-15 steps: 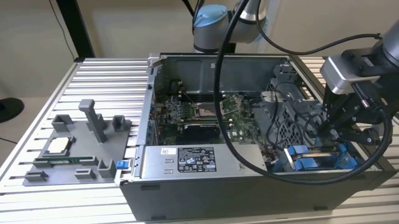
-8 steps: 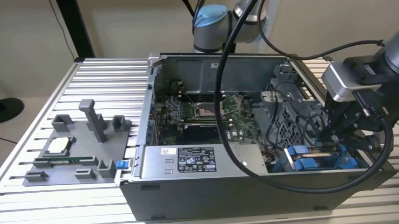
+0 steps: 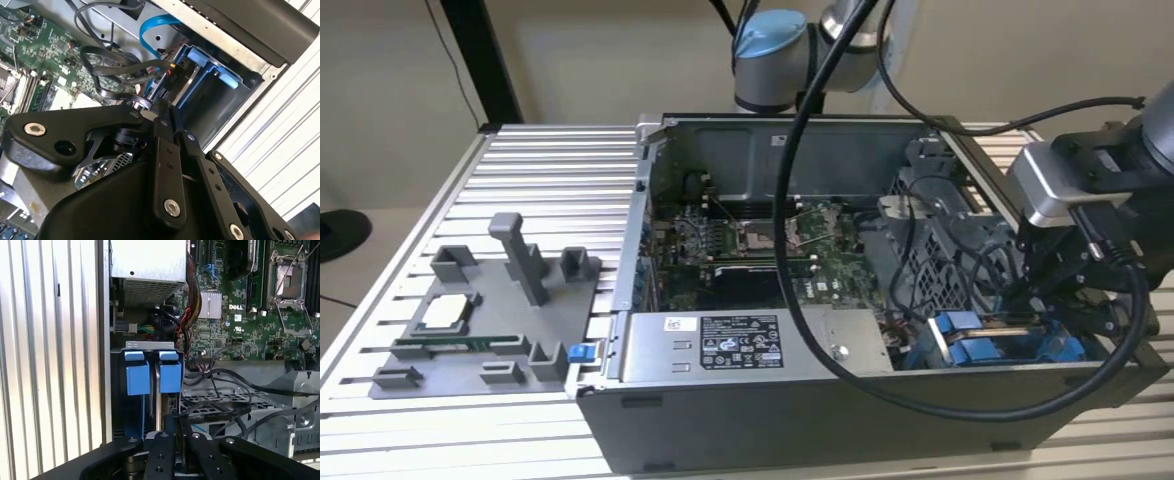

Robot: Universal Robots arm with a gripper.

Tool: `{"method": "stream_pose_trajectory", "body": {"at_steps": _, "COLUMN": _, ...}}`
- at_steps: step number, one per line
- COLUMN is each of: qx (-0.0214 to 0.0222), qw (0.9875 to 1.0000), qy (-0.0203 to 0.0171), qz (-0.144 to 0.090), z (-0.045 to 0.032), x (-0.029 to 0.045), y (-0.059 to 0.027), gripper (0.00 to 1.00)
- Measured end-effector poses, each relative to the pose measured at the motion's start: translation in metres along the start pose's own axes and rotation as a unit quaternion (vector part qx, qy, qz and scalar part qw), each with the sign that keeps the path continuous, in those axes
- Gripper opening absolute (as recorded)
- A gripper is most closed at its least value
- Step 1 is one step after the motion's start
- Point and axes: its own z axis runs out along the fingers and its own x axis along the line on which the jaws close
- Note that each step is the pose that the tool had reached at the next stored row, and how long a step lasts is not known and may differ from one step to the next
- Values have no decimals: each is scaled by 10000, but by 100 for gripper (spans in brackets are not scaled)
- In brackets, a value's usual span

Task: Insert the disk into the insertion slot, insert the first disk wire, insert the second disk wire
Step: 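Insert the second disk wire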

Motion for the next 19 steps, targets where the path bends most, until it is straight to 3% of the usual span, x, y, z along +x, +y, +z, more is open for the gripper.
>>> {"method": "stream_pose_trajectory", "body": {"at_steps": 19, "qx": 10, "qw": 10000, "qy": 0, "qz": 45, "z": 60, "x": 10, "y": -30, "gripper": 0}}
